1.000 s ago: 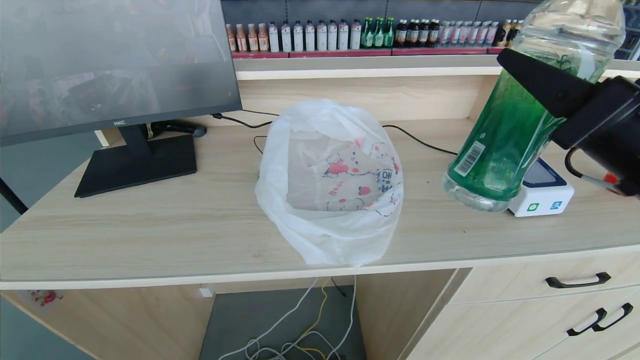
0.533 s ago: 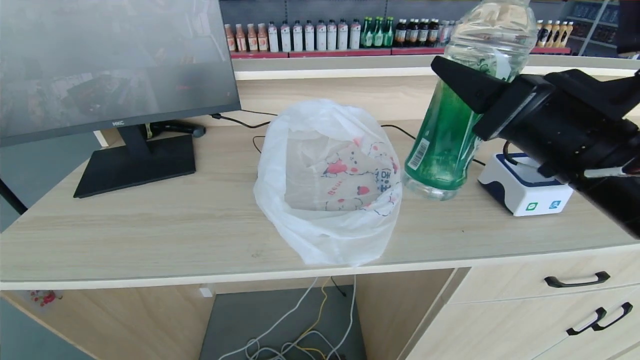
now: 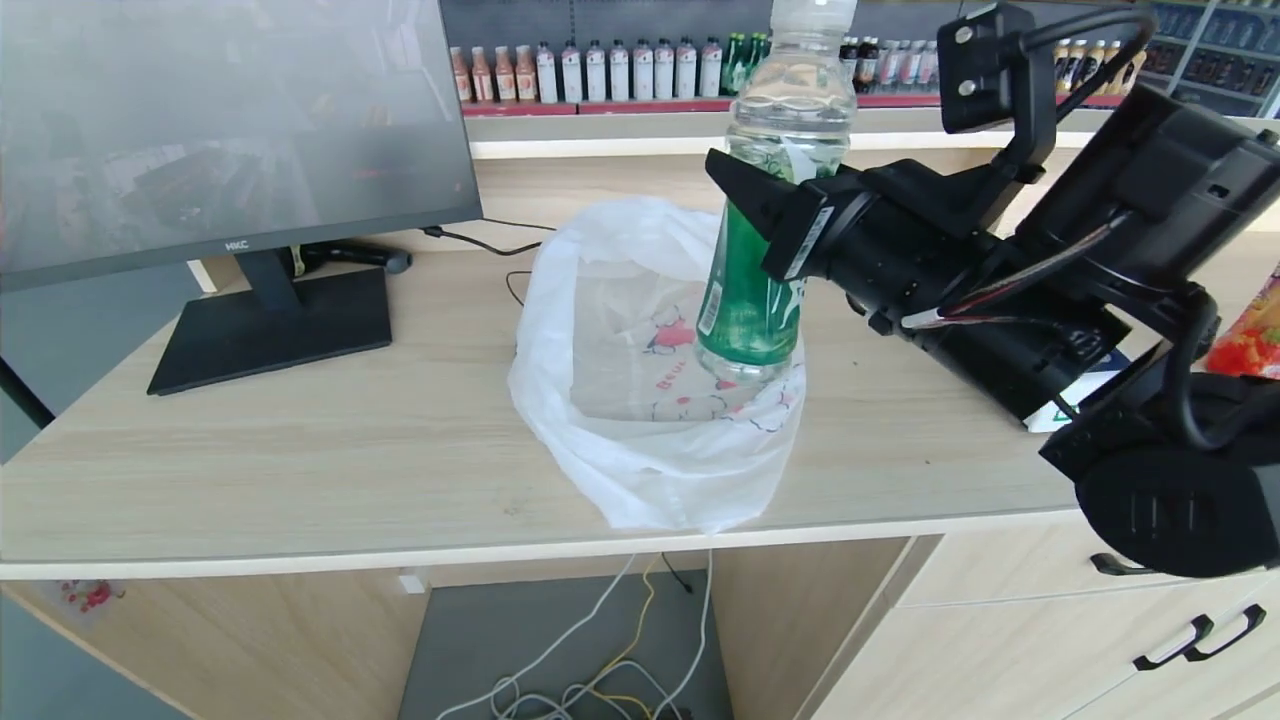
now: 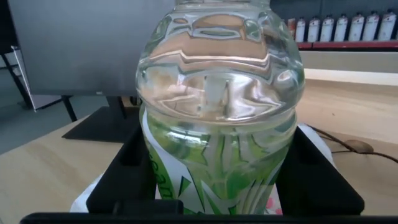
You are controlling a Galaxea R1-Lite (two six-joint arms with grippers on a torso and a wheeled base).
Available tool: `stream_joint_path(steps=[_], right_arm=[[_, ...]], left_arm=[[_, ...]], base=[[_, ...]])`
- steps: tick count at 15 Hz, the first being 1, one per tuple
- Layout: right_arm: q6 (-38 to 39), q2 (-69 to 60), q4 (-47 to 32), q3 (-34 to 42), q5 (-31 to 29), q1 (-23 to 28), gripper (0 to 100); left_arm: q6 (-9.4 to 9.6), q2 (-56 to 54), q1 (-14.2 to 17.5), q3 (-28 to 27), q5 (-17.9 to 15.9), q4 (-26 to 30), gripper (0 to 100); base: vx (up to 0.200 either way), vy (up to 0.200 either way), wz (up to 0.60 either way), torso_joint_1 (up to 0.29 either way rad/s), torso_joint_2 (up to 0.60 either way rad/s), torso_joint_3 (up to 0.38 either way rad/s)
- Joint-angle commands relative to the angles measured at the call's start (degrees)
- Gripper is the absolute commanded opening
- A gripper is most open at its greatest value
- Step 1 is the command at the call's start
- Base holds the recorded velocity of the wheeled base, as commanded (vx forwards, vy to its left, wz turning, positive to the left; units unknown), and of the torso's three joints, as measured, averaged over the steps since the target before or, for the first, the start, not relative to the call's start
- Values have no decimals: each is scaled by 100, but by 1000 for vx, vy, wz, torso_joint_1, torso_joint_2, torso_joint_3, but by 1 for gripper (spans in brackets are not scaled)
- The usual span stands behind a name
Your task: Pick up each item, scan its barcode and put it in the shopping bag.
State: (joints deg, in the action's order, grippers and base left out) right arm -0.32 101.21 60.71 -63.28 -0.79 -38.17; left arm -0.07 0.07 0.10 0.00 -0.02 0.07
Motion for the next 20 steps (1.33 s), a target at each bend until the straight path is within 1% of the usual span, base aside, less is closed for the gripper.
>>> stream_joint_path(steps=[1,6,8,10,12,20], right_arm=[[-3,382,29,-255,0,-42,0],[-127,584,90,-272,27,-59,0],[-153,866,99,-598,88,-50,0],[-153,989,99,-747,88,-50,0],[-170,1165,90,-1169,62,-50,0],[-153,1745,169,-1582,70,-33,0]], left_arm=[[-1,1,-1,0,2,1,100],[-1,1,-1,0,2,1,100],[-1,1,-1,0,2,1,100],[-1,1,-1,0,2,1,100],[-1,1,-1,0,2,1,100],[-1,1,-1,0,2,1,100]], base=[[0,0,0,0,0,0],[0,0,0,0,0,0],[0,0,0,0,0,0],[0,0,0,0,0,0],[0,0,0,0,0,0],[0,0,0,0,0,0]])
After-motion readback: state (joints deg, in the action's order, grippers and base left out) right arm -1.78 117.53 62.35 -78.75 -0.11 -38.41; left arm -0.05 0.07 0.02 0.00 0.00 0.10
